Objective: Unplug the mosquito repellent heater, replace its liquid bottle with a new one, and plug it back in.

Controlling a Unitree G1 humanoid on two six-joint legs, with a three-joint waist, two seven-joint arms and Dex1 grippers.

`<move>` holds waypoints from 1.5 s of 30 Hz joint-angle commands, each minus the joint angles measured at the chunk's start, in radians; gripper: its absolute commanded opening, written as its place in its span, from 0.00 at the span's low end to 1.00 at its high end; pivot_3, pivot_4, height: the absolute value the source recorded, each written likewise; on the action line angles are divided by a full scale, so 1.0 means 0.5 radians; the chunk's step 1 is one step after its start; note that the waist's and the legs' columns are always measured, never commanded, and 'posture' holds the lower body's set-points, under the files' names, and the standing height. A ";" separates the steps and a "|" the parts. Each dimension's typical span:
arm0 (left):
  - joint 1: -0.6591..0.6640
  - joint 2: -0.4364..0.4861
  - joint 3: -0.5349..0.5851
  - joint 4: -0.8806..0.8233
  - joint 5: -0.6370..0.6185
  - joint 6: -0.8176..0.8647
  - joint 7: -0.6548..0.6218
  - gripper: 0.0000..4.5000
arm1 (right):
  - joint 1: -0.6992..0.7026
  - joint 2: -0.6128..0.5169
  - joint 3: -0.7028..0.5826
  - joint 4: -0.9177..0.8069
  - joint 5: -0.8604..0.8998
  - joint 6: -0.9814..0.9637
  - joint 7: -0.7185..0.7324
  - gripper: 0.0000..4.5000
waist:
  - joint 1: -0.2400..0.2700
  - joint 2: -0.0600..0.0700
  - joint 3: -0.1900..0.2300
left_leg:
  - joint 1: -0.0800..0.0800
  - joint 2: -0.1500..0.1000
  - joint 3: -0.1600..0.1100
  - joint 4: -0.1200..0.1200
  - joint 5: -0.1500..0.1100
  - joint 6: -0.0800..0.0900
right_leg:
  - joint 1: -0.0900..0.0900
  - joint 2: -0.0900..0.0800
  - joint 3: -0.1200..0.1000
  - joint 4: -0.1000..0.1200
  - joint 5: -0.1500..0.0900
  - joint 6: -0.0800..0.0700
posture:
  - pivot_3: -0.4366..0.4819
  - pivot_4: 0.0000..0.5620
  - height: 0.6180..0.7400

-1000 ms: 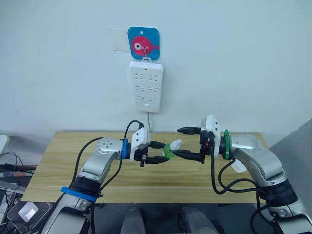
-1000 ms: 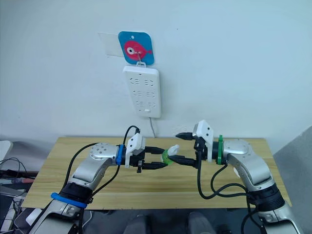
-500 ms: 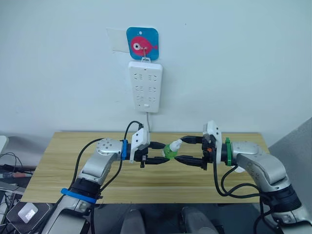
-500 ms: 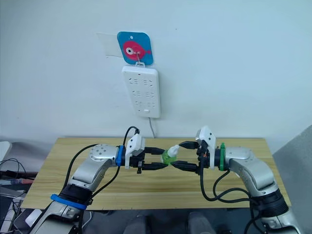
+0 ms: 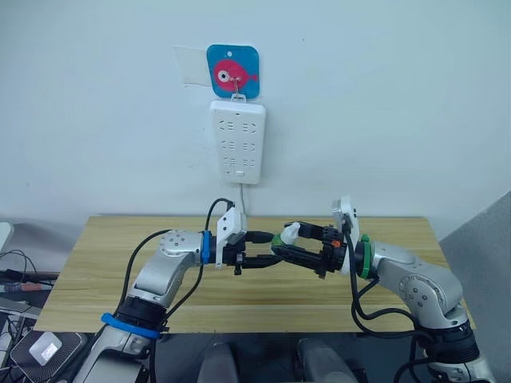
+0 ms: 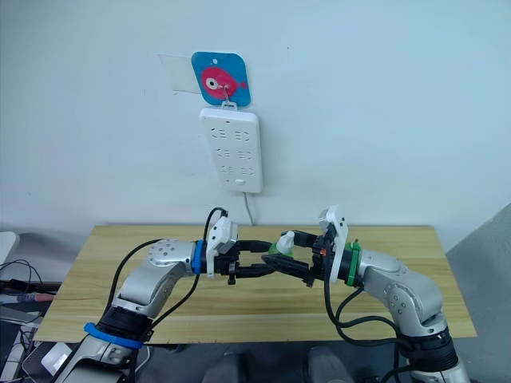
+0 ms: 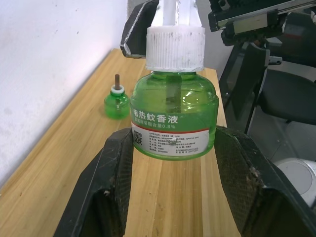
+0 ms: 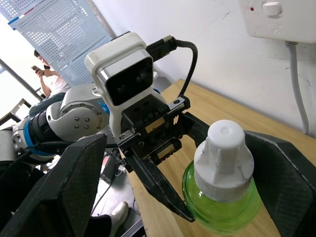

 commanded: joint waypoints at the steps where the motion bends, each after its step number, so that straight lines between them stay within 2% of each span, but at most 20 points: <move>1: -0.008 -0.010 0.033 -0.077 -0.040 0.003 0.008 0.48 | 0.001 -0.040 0.001 -0.092 0.020 -0.026 0.014 1.00 | 0.000 0.000 0.000 | 0.000 0.000 0.000 0.000 0.000 0.000 | 0.000 0.000 0.000 0.000 0.000 0.000 | 0.38 0.23 1.00; 6: -0.002 0.000 0.032 -0.082 -0.042 -0.002 -0.001 0.48 | -0.001 -0.078 0.003 -0.093 0.027 -0.039 0.031 1.00 | 0.000 0.000 0.000 | 0.000 0.000 0.000 0.000 0.000 0.000 | 0.000 0.000 0.001 0.000 0.000 0.000 | 0.38 0.24 1.00; 29: -0.020 -0.029 0.009 -0.079 -0.025 -0.005 0.012 0.48 | -0.075 0.012 0.130 -0.122 0.025 -0.030 0.004 1.00 | 0.002 0.000 0.000 | 0.000 0.000 0.000 -0.001 0.000 0.000 | 0.000 0.001 0.001 -0.001 0.000 0.000 | 0.39 0.25 1.00; 39: -0.013 -0.026 -0.007 -0.081 0.014 -0.114 -0.035 0.48 | -0.115 -0.071 0.172 -0.064 -0.077 -0.136 0.081 1.00 | 0.003 0.000 0.000 | -0.001 0.000 0.001 -0.001 0.000 0.000 | -0.001 0.001 0.001 -0.001 0.000 0.000 | 0.39 0.25 1.00; 45: -0.001 -0.039 -0.003 -0.049 0.046 -0.277 -0.042 0.48 | -0.151 -0.240 0.186 0.053 -0.242 -0.360 0.281 1.00 | 0.005 0.000 0.000 | -0.001 0.000 0.001 -0.001 0.000 0.000 | -0.001 0.000 0.001 -0.004 0.000 0.000 | 0.38 0.24 1.00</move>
